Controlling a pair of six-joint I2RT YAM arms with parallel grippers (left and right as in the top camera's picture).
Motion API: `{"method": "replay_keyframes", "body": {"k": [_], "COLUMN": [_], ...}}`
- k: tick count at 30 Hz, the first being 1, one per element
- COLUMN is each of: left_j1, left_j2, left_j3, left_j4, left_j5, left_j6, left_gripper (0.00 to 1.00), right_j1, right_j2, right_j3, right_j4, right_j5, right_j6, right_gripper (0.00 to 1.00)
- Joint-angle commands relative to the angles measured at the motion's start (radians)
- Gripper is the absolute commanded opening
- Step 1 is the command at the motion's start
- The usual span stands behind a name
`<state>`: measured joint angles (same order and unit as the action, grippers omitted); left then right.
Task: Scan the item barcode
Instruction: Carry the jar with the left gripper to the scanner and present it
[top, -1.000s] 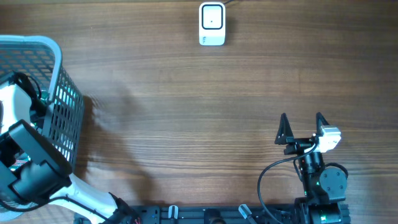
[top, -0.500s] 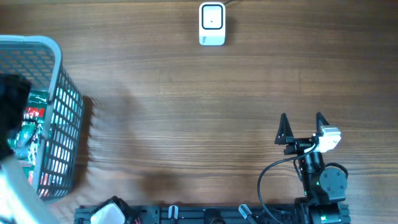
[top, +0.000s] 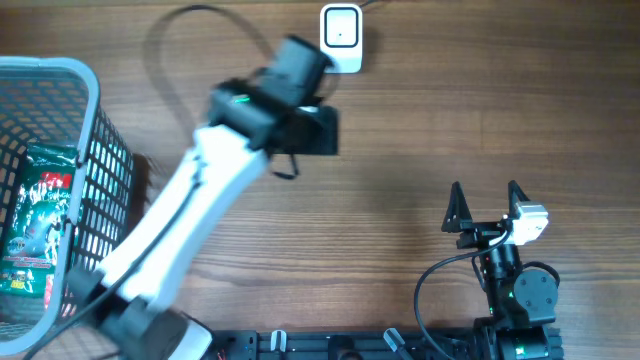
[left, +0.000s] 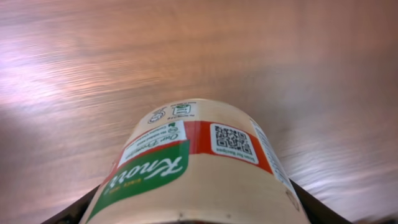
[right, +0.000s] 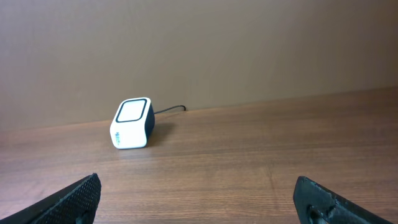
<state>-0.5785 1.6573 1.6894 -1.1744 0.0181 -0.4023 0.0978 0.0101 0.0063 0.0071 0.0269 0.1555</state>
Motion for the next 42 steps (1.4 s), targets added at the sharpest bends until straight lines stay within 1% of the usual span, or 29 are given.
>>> {"method": "replay_keyframes", "body": {"k": [1,2,3,4,5,7,9,10,13,16,17,19,21,22,24,26,28,29,30,33,35,36,38,39,42], "left_j1": [-0.058,-0.059,-0.059,-0.058,-0.057,-0.057,-0.057,-0.057,-0.056,-0.056,-0.056,-0.056,-0.056,-0.056,-0.056,-0.056,-0.061,-0.066,-0.072,-0.107,-0.133,-0.144,-0.160,-0.163,-0.169], "left_j2": [0.179,0.217,0.245,0.275,0.326,0.364,0.392,0.407,0.412,0.411,0.407,0.380,0.328,0.278,0.222,0.227,0.251,0.264,0.275,0.306,0.327,0.335,0.356,0.366,0.401], "left_j3": [-0.003,-0.003,-0.003,-0.003,-0.003,-0.003,-0.003,-0.003,-0.002,-0.002,0.000,0.037,0.097,0.129,0.132,0.130,0.128,0.127,0.127,0.127,0.127,0.127,0.127,0.127,0.127], "left_j4": [0.024,0.023,0.023,0.026,0.034,0.043,0.049,0.050,0.061,0.053,0.045,0.010,-0.019,-0.011,0.077,0.112,0.050,0.019,0.016,0.037,0.038,0.025,-0.055,-0.076,-0.083], "left_j5": [0.086,0.154,0.188,0.191,0.191,0.192,0.198,0.199,0.198,0.189,0.180,0.163,0.164,0.164,0.164,0.146,0.020,-0.010,-0.012,-0.013,-0.012,-0.012,-0.012,-0.012,-0.003], "left_j6": [0.484,0.589,0.646,0.691,0.764,0.833,0.875,0.890,0.890,0.890,0.889,0.851,0.787,0.718,0.418,-0.007,-0.496,-0.683,-0.792,-0.942,-0.949,-0.975,-1.168,-1.196,-1.209], "left_gripper": [0.67,0.68,0.68,0.68,0.68,0.67,0.65,0.65,0.69,0.70,0.72,0.81,1.00,1.00,1.00,1.00,1.00,1.00,1.00,1.00,1.00,1.00,1.00,1.00,1.00], "right_j1": [0.003,0.003,0.003,0.003,0.003,0.003,0.003,0.003,0.003,0.003,0.003,0.003,0.003,0.003,0.003,0.003,0.003,0.003,0.003,0.003,0.003,0.003,0.003,0.003,0.003], "right_j2": [-0.003,-0.003,-0.003,-0.003,-0.003,-0.003,-0.003,-0.003,-0.003,-0.003,-0.003,-0.003,-0.003,-0.003,-0.003,-0.003,-0.003,-0.003,-0.003,-0.003,-0.003,-0.003,-0.003,-0.003,-0.003], "right_j3": [-0.001,-0.001,-0.001,-0.001,-0.001,-0.001,-0.001,-0.001,-0.001,-0.001,-0.001,-0.001,-0.001,-0.001,-0.001,-0.001,-0.001,-0.001,-0.001,-0.001,-0.001,-0.001,-0.001,-0.001,-0.001], "right_j4": [0.002,0.002,0.002,0.002,0.002,0.002,0.002,0.002,0.002,0.002,0.002,0.002,0.002,0.002,0.002,0.002,0.002,0.002,0.002,0.002,0.002,0.002,0.002,0.002,0.002], "right_j5": [-0.004,-0.004,-0.004,-0.004,-0.004,-0.004,-0.004,-0.004,-0.004,-0.004,-0.004,-0.004,-0.004,-0.004,-0.004,-0.004,-0.004,-0.004,-0.004,-0.004,-0.004,-0.004,-0.004,-0.004,-0.004], "right_j6": [0.003,0.003,0.003,0.003,0.003,0.003,0.003,0.003,0.003,0.003,0.003,0.003,0.003,0.003,0.003,0.003,0.003,0.003,0.003,0.003,0.003,0.003,0.003,0.003,0.003], "right_gripper": [1.00,1.00,1.00,1.00,1.00,1.00,1.00,1.00,1.00,1.00,1.00,1.00,1.00,1.00,1.00,1.00,1.00,1.00,1.00,1.00,1.00,1.00,0.99,1.00,1.00]}}
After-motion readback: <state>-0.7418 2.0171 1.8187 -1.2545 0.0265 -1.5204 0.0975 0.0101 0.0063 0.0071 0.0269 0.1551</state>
